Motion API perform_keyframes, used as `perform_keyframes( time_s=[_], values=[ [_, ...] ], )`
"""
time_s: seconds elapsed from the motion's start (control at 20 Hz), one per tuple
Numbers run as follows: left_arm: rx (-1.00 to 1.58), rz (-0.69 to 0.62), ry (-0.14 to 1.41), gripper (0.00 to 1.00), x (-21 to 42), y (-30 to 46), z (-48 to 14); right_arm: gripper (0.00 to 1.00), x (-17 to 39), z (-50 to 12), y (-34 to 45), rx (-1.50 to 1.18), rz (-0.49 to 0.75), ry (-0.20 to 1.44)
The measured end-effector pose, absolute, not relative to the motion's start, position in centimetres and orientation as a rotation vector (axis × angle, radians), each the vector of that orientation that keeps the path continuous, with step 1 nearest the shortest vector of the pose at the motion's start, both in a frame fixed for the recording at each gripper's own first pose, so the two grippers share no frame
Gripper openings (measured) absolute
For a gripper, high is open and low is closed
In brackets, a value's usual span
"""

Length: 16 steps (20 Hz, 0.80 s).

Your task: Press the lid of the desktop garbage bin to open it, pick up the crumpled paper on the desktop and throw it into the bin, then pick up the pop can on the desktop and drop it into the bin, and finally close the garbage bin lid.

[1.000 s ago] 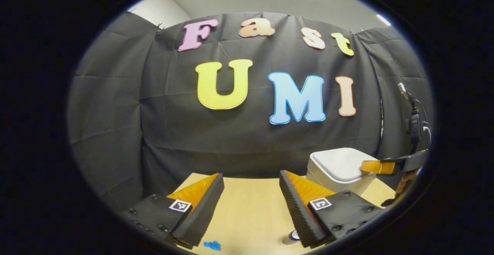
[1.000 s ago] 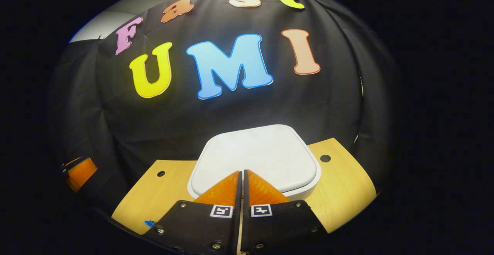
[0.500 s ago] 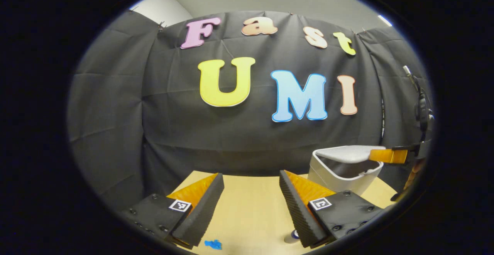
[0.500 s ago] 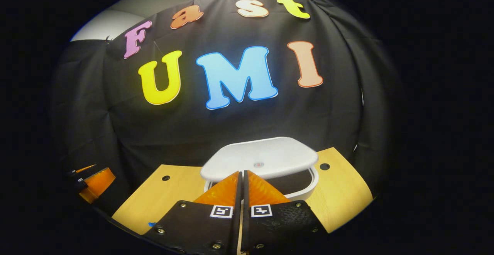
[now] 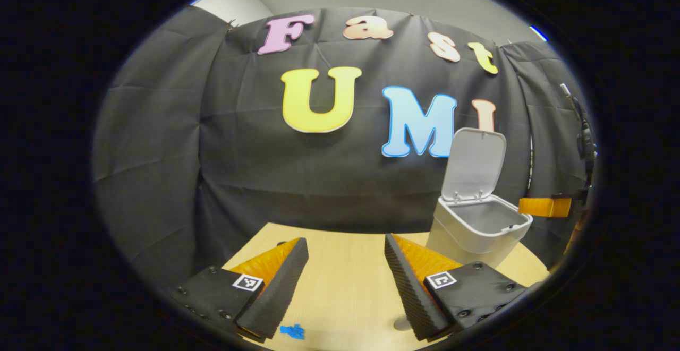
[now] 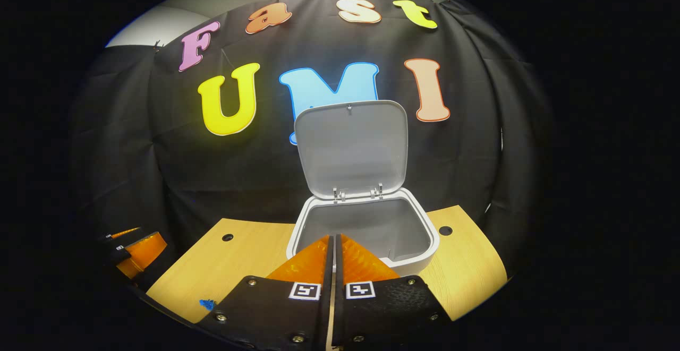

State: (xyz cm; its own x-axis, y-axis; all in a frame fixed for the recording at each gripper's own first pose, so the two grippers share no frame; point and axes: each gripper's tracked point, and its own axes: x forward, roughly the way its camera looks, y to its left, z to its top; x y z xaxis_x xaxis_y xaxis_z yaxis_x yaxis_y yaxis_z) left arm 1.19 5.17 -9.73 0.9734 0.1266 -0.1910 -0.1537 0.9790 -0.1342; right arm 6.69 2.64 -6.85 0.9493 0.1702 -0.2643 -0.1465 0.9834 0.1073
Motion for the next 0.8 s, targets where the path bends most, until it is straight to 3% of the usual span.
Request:
perform_keyframes(
  time_s=[0.25, 0.3, 0.5, 0.55, 0.6, 0.65, 0.75, 0.8],
  values=[
    [-0.246, 0.145, 0.254, 1.00, 0.8, 7.8, -14.0, 0.04, 6.5, -7.3, 2.9, 0.076, 0.169, 0.289],
    [-0.272, 0.153, 0.265, 0.96, 0.7, 8.8, -14.7, 0.04, 6.5, -7.4, 2.9, 0.075, 0.170, 0.292],
    [-0.343, 0.213, 0.317, 1.00, 0.6, 12.6, -18.2, 0.04, 6.4, -8.2, 2.9, 0.071, 0.170, 0.310],
    [-0.353, 0.225, 0.333, 0.96, 0.0, 13.4, -19.3, 0.04, 6.4, -8.5, 2.9, 0.072, 0.169, 0.315],
    [-0.361, 0.236, 0.350, 1.00, -0.3, 14.1, -20.4, 0.04, 6.4, -8.6, 2.9, 0.072, 0.169, 0.320],
    [-0.369, 0.246, 0.367, 0.96, -0.8, 14.9, -21.5, 0.04, 6.3, -8.9, 2.9, 0.073, 0.168, 0.325],
    [-0.375, 0.261, 0.405, 1.00, -1.3, 16.1, -23.8, 0.04, 6.3, -9.2, 2.8, 0.072, 0.167, 0.334],
    [-0.373, 0.269, 0.431, 0.96, -1.6, 16.5, -25.2, 0.04, 6.4, -9.3, 2.9, 0.072, 0.167, 0.339]
  ],
)
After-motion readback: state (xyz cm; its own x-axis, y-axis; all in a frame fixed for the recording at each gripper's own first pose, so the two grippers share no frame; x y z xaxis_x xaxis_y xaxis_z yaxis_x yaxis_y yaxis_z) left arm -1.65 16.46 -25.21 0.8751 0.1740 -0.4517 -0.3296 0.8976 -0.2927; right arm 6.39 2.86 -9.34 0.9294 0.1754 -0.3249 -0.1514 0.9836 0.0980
